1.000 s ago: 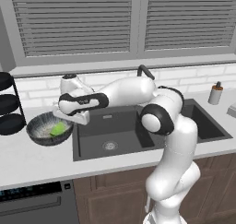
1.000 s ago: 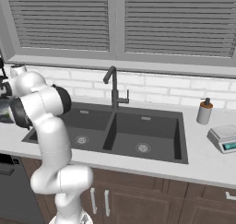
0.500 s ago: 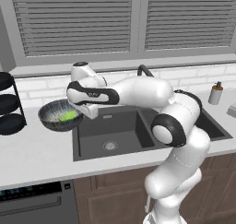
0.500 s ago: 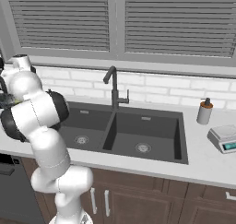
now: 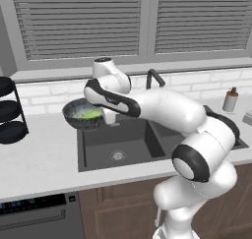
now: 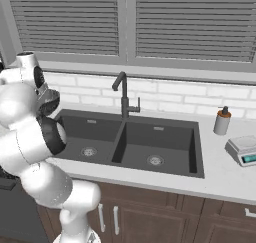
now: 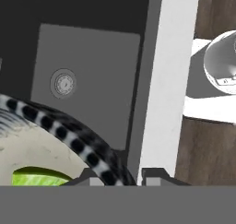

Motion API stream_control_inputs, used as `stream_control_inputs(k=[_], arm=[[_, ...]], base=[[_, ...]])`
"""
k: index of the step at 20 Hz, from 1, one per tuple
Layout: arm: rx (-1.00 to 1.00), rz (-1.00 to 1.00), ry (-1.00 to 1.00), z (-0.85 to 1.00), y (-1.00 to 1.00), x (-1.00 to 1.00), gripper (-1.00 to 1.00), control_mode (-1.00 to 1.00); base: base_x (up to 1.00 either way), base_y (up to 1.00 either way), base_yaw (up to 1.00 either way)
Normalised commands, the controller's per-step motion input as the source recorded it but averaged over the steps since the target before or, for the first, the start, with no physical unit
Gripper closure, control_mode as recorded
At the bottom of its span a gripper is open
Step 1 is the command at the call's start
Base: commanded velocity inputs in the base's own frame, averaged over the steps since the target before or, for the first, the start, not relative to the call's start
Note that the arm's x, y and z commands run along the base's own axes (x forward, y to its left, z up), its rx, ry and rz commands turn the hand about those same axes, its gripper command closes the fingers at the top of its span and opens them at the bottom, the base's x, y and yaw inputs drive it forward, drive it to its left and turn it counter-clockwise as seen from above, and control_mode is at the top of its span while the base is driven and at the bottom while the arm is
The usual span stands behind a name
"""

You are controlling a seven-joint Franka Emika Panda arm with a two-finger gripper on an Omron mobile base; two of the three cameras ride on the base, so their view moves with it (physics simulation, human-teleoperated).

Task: Pick the lemon wedge from the sink and place it in the bowl. Then pick the bowl and place it in the microwave. Then close the microwave door and press the start button.

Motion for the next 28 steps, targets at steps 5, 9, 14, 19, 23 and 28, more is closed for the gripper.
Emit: stream_control_inputs(k=[5, 9, 14, 19, 23, 28], arm=[[0.00, -0.40, -0.04, 0.46, -0.78, -0.44, 1.00, -1.00], [0.00, -0.20, -0.07, 0.64, -0.71, -0.62, 1.00, -1.00], [0.02, -0.08, -0.04, 0.26, -0.97, -0.63, 1.00, -1.00], [0.05, 0.00, -0.14, 0.23, -0.75, -0.67, 1.00, -1.00], [0.00, 0.00, -0.16, 0.37, -0.40, -0.45, 1.00, -1.00], [0.00, 0.00, -0.07, 0.31, -0.31, -0.43, 1.00, -1.00]], base=[[0.00, 0.00, 0.00], [0.00, 0.00, 0.00], [0.00, 0.00, 0.00], [0.00, 0.00, 0.00], [0.00, 0.00, 0.00], [0.00, 0.00, 0.00]])
